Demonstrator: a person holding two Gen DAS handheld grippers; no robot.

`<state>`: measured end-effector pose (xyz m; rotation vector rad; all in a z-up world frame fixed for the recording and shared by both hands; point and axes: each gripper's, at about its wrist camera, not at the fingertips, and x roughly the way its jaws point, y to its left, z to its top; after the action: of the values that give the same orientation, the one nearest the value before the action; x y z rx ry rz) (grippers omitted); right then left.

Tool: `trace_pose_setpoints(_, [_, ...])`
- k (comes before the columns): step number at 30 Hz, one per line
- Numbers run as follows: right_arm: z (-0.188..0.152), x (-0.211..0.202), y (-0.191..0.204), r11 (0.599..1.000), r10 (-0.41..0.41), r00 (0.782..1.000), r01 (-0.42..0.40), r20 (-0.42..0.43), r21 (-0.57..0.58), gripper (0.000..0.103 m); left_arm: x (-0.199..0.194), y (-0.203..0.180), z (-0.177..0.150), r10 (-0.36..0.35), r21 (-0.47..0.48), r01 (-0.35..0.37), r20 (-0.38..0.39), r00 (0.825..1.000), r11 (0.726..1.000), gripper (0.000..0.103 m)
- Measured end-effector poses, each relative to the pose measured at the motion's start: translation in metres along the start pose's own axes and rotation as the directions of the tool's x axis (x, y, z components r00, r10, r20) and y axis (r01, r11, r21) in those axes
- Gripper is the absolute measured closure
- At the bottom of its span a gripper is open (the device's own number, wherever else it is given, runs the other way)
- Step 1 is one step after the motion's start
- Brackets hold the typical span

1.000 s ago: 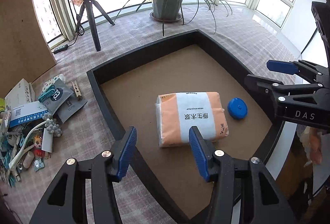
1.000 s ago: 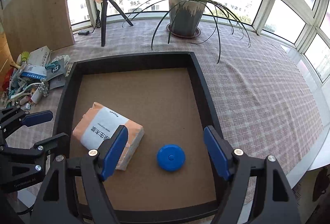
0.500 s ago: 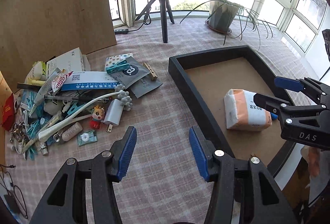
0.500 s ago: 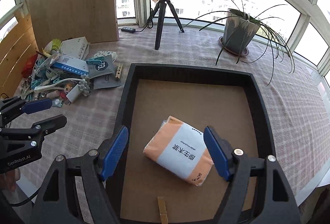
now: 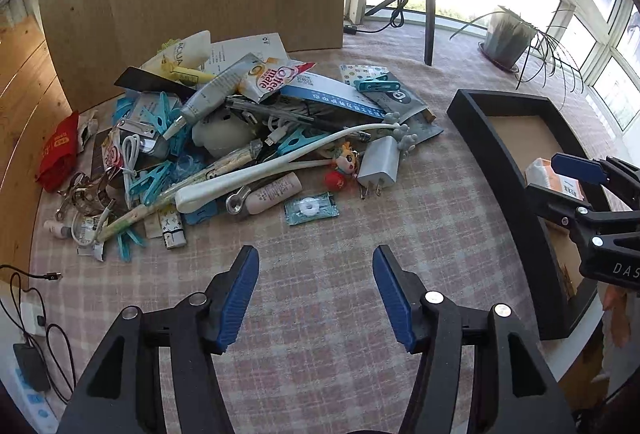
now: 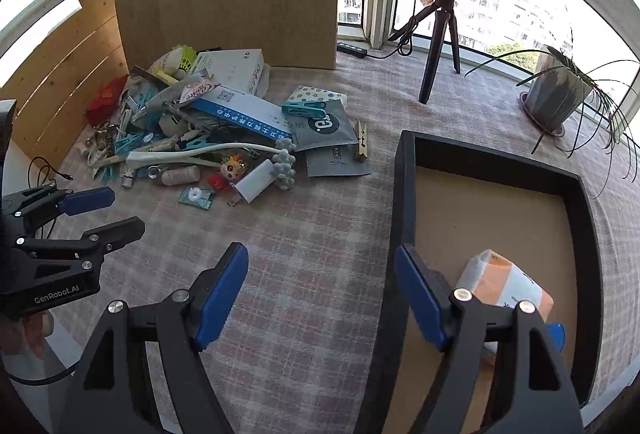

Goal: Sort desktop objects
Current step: 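Return both grippers to the pile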

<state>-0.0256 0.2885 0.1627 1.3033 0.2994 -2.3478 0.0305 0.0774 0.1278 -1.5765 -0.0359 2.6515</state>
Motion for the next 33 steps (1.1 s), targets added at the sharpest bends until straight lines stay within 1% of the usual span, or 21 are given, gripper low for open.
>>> trace_pose_setpoints(4, [0.003,0.014,0.017,1.000,0.019,1.000,-0.019,-0.022,0.006,0.028,0.002,0.041,-0.008,0.020,-0.034,-0.020,-0.005,1.000,0.999,0.046])
trace_pose_setpoints(9, [0.008,0.032,0.028,0.999,0.036,0.998,-0.036,-0.049,0.007,0.028,0.008,0.087,-0.016,0.027,-0.100,-0.029,-0.021,0.999,0.995,0.046])
trace_pose_setpoints(12, [0.013,0.044,0.033,1.000,0.013,0.998,-0.013,-0.062,0.011,0.028,0.011,0.107,-0.019,0.040,-0.125,-0.043,-0.026,0.999,0.991,0.046])
trace_pose_setpoints(16, [0.022,0.060,0.036,0.999,0.031,0.996,-0.028,-0.087,0.041,0.028,0.015,0.130,-0.022,0.037,-0.169,-0.042,-0.032,0.999,0.985,0.046])
trace_pose_setpoints(19, [0.028,0.073,0.041,0.998,0.043,0.994,-0.038,-0.105,0.053,0.028,0.019,0.141,-0.022,0.024,-0.177,-0.033,-0.050,0.998,0.984,0.045])
trace_pose_setpoints(21, [0.031,0.080,0.045,0.998,0.046,0.992,-0.041,-0.115,0.050,0.028,0.019,0.146,-0.021,0.031,-0.184,-0.040,-0.050,0.998,0.982,0.042])
trace_pose_setpoints(23, [0.035,0.086,0.048,0.998,0.045,0.992,-0.040,-0.118,0.046,0.028,0.019,0.152,-0.020,0.033,-0.196,-0.041,-0.045,0.998,0.980,0.034])
trace_pose_setpoints(29, [0.046,0.100,0.051,0.998,0.050,0.991,-0.044,-0.123,0.048,0.028,0.026,0.166,-0.016,0.047,-0.216,-0.057,-0.052,0.998,0.975,0.034])
trace_pose_setpoints(31, [0.050,0.106,0.051,0.997,0.064,0.989,-0.059,-0.133,0.044,0.028,0.031,0.169,-0.016,0.040,-0.217,-0.053,-0.065,0.997,0.975,0.034])
trace_pose_setpoints(33, [0.053,0.112,0.052,0.998,0.052,0.989,-0.047,-0.137,0.037,0.028,0.035,0.170,-0.015,0.029,-0.223,-0.046,-0.077,0.997,0.974,0.034])
